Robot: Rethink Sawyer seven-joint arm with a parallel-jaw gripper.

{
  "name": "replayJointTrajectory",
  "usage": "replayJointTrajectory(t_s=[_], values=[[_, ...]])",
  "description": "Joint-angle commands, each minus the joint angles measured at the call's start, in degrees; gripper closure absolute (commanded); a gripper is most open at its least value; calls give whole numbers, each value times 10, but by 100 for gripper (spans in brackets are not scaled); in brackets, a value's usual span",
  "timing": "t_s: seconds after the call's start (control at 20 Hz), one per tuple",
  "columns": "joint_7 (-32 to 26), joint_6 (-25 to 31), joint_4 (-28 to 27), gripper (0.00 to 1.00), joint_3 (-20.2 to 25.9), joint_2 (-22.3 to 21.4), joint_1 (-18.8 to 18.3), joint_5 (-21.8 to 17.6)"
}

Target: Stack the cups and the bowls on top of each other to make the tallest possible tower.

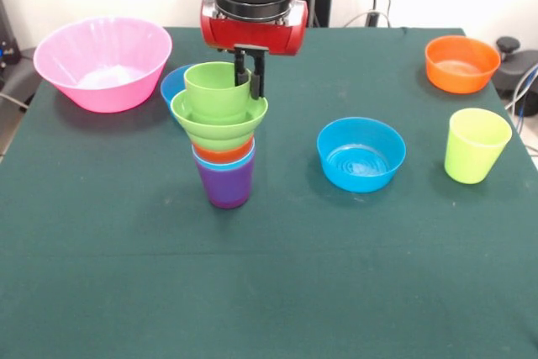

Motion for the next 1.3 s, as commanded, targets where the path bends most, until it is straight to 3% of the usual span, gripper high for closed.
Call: replayJointTrajectory(t_s=[0.05,1.3], values=[[-2,55,19,100,41,50,-6,8],[-34,152,-40,100,50,94,-8,16]])
